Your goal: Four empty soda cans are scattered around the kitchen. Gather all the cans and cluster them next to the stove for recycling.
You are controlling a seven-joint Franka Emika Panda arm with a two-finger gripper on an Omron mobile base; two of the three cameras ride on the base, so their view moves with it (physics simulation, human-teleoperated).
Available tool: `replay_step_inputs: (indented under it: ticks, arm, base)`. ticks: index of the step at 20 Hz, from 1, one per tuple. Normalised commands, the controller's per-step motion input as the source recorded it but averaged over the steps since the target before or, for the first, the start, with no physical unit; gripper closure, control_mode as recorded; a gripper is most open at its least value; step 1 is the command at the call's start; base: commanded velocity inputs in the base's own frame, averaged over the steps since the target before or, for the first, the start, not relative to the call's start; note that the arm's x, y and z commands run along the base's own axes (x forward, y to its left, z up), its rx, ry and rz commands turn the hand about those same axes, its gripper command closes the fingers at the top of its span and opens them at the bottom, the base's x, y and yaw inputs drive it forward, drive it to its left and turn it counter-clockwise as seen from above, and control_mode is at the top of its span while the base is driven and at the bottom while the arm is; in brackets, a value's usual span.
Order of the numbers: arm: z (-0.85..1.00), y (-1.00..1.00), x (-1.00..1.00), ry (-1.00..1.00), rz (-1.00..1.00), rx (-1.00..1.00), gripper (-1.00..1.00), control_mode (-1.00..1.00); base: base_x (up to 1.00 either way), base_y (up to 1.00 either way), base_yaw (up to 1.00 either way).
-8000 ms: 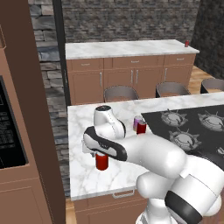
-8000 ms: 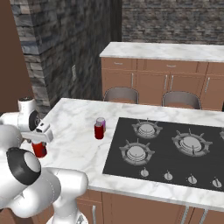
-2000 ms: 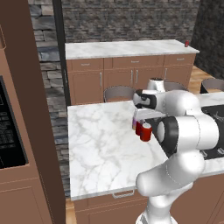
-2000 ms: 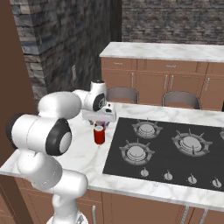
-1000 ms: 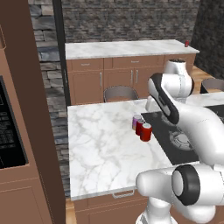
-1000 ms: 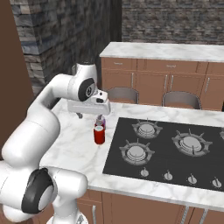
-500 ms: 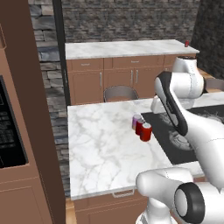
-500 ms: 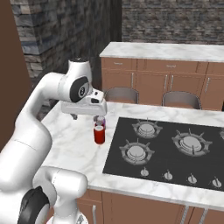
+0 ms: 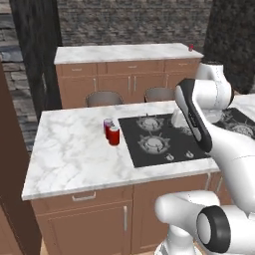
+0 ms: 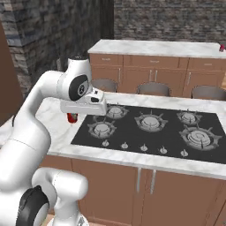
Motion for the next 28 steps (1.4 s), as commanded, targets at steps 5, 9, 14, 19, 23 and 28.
replay_step_inputs:
  ticks: [5,9,14,19,23,28]
  arm:
    - [0.0,0.0,0.0,0.0,0.0,0.0,-1.0,1.0]
    - [0.0,0.0,0.0,0.0,0.0,0.0,-1.0,1.0]
    - [0.0,0.0,0.0,0.0,0.0,0.0,-1.0,1.0]
    - [0.0,0.0,0.0,0.0,0.0,0.0,-1.0,1.0]
    - [0.0,0.0,0.0,0.0,0.0,0.0,-1.0,1.0]
    - [0.0,0.0,0.0,0.0,0.0,0.0,-1.0,1.0]
  base:
    - [-0.56,-1.0,0.0]
    - [-0.09,-1.0,0.0]
    - [0.0,-1.0,0.0]
    - [0.0,-1.0,0.0]
    - [0.0,-1.0,-0.01]
    - [0.0,-1.0,0.0]
